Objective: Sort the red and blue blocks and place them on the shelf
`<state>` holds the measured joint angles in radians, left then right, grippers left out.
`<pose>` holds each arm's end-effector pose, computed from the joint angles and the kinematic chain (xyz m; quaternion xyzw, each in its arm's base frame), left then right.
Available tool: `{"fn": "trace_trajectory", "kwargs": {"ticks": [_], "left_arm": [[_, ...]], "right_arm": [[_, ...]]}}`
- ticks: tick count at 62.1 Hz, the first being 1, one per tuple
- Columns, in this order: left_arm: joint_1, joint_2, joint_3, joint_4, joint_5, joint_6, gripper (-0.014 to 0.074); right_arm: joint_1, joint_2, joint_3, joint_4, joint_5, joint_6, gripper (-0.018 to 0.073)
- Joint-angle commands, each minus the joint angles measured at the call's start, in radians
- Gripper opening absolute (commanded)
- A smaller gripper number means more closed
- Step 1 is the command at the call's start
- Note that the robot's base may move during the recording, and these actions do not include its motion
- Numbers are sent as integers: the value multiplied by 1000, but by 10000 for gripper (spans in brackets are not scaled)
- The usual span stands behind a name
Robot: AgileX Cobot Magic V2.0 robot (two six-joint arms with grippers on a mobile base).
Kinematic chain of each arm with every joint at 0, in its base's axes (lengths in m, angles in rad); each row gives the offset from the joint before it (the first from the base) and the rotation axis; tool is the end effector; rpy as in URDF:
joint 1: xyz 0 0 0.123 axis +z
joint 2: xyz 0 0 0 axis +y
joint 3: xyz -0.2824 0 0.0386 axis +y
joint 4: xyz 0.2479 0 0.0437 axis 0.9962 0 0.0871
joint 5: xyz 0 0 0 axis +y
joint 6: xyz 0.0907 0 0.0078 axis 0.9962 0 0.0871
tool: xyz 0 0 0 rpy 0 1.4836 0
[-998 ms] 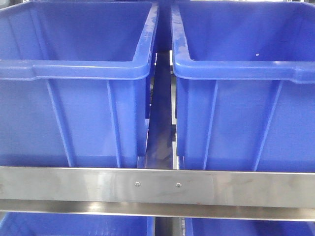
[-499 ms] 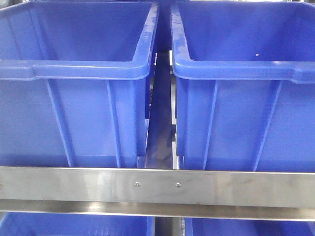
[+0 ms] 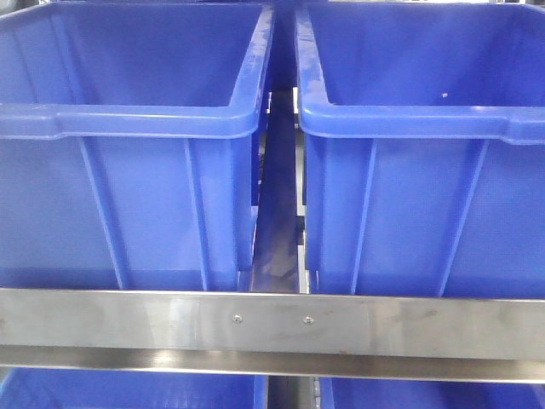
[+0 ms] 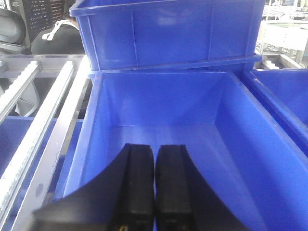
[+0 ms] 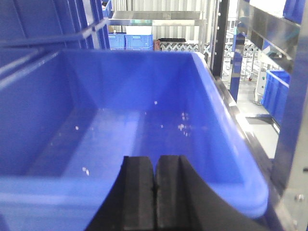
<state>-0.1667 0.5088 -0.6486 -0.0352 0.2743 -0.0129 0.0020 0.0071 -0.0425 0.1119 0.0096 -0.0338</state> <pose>0.1009 -0.0179 0.3677 0.0466 0.7221 -0.0770 0.6859 0.0545 0.0002 0.2262 0.0249 0.6656 0.0302 0.7453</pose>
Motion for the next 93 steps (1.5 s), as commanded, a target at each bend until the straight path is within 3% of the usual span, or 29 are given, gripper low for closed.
{"fn": "trace_trajectory", "kwargs": {"ticks": [1,5,85,90,93], "left_arm": [[2,2,-38,-1,-79,-3,125],[2,2,-38,-1,-78,-3,125],[2,6,-38,-1,-73,-3,125],[2,4,-32,77,-121,-3,125],[2,1,-22,63,-156,-3,125]], "right_arm": [[-4,-42,20,-13,-109,-9,55],[-4,-36,55,-13,-152,2,55],[-4,-37,51,-14,-135,2,57],[-4,-37,51,-14,-135,2,57],[-4,-37,51,-14,-135,2,57]]}}
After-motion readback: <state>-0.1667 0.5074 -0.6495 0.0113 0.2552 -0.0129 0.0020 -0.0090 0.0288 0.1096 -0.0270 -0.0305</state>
